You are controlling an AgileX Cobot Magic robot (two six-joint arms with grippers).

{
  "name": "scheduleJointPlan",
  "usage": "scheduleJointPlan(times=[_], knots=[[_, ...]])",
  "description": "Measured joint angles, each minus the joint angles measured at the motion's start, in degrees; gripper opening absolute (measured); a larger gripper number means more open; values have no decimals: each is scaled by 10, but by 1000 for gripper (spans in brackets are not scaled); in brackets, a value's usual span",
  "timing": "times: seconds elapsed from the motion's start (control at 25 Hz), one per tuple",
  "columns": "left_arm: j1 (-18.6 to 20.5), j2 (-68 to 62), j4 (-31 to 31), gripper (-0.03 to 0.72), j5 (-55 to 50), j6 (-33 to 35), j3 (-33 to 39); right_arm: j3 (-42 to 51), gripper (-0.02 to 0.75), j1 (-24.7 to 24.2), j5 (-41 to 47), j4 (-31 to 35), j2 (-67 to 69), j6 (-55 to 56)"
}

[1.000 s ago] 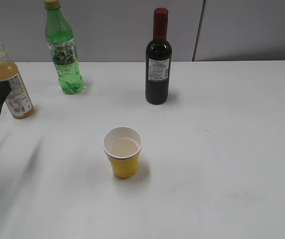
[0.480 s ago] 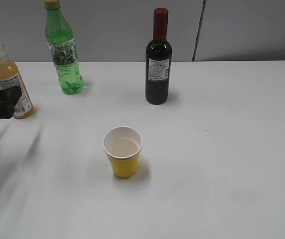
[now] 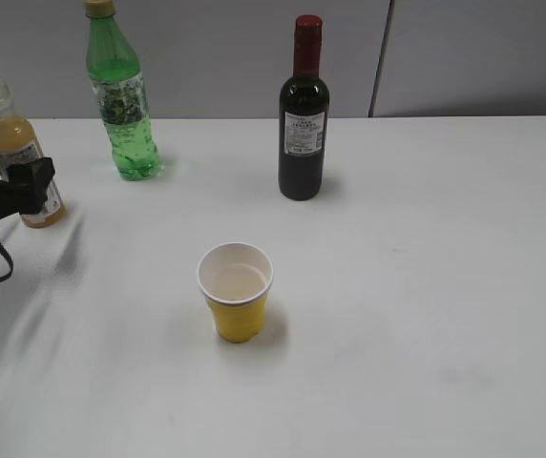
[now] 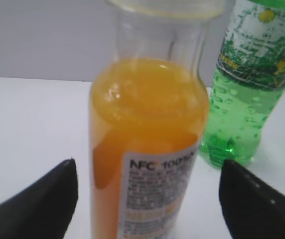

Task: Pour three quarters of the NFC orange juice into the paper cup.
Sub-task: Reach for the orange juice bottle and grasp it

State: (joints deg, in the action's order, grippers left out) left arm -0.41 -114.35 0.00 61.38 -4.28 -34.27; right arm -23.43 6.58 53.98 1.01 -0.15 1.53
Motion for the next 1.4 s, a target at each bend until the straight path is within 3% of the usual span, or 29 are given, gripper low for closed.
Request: scheduleJointPlan(times=[0.44,1.4], knots=[[0,-76,-10,671,-18,0,-97,0,592,0,0,0,0,0],[0,-112,-18,612,-5,0,-120,0,592,0,0,0,0,0]])
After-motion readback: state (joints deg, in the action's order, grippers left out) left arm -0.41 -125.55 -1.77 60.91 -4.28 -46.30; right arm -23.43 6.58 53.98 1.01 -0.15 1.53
